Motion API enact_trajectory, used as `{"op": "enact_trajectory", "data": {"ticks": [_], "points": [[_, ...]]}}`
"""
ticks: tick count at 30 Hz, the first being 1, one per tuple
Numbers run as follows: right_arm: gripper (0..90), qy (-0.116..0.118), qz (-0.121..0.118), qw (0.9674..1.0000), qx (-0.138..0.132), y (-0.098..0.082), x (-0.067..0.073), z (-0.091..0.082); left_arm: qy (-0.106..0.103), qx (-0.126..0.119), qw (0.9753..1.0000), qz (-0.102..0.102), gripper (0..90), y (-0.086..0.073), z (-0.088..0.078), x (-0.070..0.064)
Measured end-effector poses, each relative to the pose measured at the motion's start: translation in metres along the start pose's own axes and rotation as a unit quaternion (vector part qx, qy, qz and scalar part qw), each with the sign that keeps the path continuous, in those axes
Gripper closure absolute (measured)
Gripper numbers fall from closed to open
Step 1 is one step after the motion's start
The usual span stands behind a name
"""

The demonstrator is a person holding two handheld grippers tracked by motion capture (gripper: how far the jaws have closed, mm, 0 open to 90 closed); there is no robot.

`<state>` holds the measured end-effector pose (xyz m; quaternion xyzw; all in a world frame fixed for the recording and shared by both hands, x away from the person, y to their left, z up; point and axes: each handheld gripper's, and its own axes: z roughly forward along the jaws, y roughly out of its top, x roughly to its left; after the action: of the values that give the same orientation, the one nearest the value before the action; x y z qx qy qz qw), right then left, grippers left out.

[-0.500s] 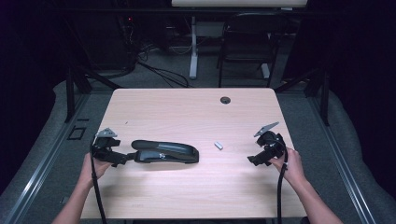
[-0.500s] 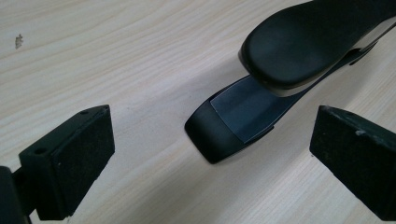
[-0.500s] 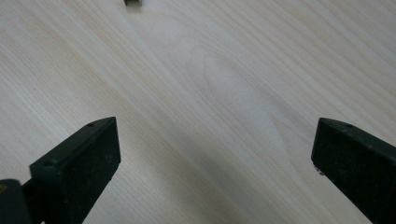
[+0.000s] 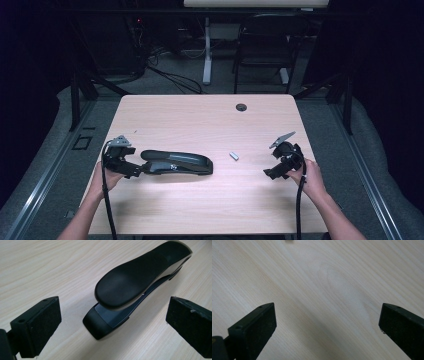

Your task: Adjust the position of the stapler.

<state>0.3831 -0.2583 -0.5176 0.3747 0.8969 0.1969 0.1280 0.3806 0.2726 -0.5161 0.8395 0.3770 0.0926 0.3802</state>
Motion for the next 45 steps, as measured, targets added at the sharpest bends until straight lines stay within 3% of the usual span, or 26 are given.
{"op": "enact_trajectory", "data": {"ticks": [6, 12, 14, 18, 21, 22, 26, 32, 36, 45], "points": [[0.9, 0.002, 0.01, 0.9999, -0.001, -0.001, -0.002, 0.002, -0.008, -0.004, 0.9999, 0.006, 0.0, 0.006, 0.003, -0.003], [1.0, 0.004, 0.005, 1.0, 0.004, 0.0, 0.0, 0.003, -0.018, -0.015, 0.9996, 0.014, 0.0, 0.014, 0.007, -0.006], [1.0, 0.009, 0.013, 0.9999, -0.007, -0.001, 0.001, 0.005, -0.021, -0.017, 0.9994, 0.019, 0.0, 0.019, 0.009, -0.009], [1.0, 0.006, 0.004, 1.0, 0.006, 0.0, -0.001, 0.004, -0.028, -0.009, 0.9988, 0.039, 0.7, 0.026, 0.017, -0.016], [0.9, 0.007, 0.007, 0.9999, 0.005, -0.001, -0.001, 0.004, -0.023, -0.006, 0.9984, 0.051, 12.1, 0.026, 0.02, -0.02], [1.0, 0.005, 0.005, 0.9999, 0.008, -0.001, -0.001, 0.003, -0.011, -0.007, 0.9986, 0.052, 15.5, 0.026, 0.019, -0.02], [0.9, 0.007, 0.007, 0.9999, 0.009, -0.002, -0.001, 0.004, -0.005, -0.018, 0.9989, 0.044, 29.2, 0.023, 0.016, -0.015], [0.9, 0.012, 0.003, 0.9998, 0.014, -0.001, -0.001, 0.004, -0.01, -0.013, 0.9987, 0.048, 28.0, 0.021, 0.018, -0.013], [0.9, 0.018, 0.003, 0.9997, 0.016, -0.001, -0.002, 0.005, -0.034, -0.015, 0.999, 0.024, 25.4, 0.018, 0.022, -0.007], [1.0, 0.023, 0.008, 0.9996, 0.017, -0.002, -0.001, 0.007, -0.04, -0.009, 0.9985, 0.037, 27.5, 0.016, 0.022, -0.005]]}}
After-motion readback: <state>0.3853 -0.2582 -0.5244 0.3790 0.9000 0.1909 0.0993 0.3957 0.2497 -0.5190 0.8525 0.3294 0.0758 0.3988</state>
